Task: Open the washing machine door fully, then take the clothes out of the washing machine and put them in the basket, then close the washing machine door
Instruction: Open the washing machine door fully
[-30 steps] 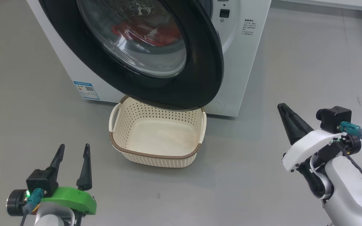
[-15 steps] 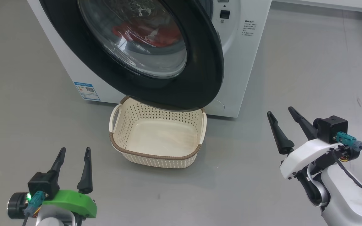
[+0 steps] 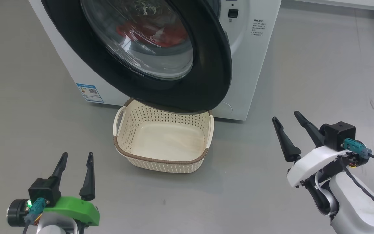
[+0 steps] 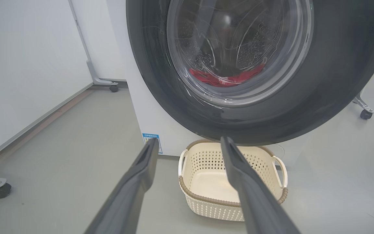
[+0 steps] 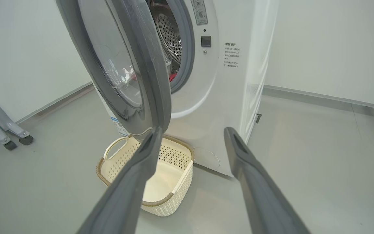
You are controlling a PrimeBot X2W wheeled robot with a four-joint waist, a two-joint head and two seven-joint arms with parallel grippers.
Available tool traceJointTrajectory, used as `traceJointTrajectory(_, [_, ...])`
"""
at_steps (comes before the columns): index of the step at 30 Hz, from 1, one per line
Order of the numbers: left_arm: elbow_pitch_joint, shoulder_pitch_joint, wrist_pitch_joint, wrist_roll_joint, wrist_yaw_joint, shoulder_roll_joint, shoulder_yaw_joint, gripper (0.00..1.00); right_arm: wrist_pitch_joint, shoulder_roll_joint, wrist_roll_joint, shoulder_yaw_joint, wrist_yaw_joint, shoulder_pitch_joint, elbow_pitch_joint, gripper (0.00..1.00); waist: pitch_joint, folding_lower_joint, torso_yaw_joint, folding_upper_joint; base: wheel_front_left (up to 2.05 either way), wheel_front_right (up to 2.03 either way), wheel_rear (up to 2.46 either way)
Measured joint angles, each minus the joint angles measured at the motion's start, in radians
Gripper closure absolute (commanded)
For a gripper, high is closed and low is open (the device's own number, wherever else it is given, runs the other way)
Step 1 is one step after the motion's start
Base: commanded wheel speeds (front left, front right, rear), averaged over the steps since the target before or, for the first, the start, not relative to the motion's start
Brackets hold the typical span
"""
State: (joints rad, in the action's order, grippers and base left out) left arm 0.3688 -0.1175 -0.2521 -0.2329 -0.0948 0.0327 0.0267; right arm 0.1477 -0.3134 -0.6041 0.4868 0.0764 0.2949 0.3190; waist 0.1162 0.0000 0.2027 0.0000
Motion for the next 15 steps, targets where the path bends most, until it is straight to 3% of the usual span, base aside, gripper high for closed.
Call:
traceJointTrajectory(9, [-0.003,0.0,0.0,0.0,-0.007,0.0,0.003,0.0,-0.01,-0.001,0.0,-0.002,-0.007,0.0,-0.004,0.02,0.013,0.0,0.003,0.0,0.0,0.0,0.0])
traceJointTrajectory(10, [-0.003,0.0,0.0,0.0,-0.007,0.0,0.004,0.0,-0.012,-0.001,-0.005,-0.004,-0.007,-0.001,-0.004,0.41,0.014,0.0,0.004,0.0,0.0,0.0,0.0])
traceJointTrajectory(11, [-0.003,0.0,0.0,0.0,-0.007,0.0,0.004,0.0,-0.017,-0.001,-0.011,-0.007,-0.008,-0.001,-0.003,0.65,0.015,0.0,0.005,0.0,0.0,0.0,0.0])
traceJointTrajectory(12, [-0.003,0.0,0.0,0.0,-0.007,0.0,0.004,0.0,-0.02,0.0,-0.02,-0.013,-0.008,-0.002,-0.002,1.0,0.016,0.0,0.006,0.0,0.0,0.0,0.0])
traceJointTrajectory(15, [-0.003,0.0,0.0,0.0,-0.007,0.0,0.004,0.0,-0.021,0.017,-0.072,-0.046,-0.008,-0.002,-0.003,1.0,0.02,0.0,0.009,0.0,0.0,0.0,0.0])
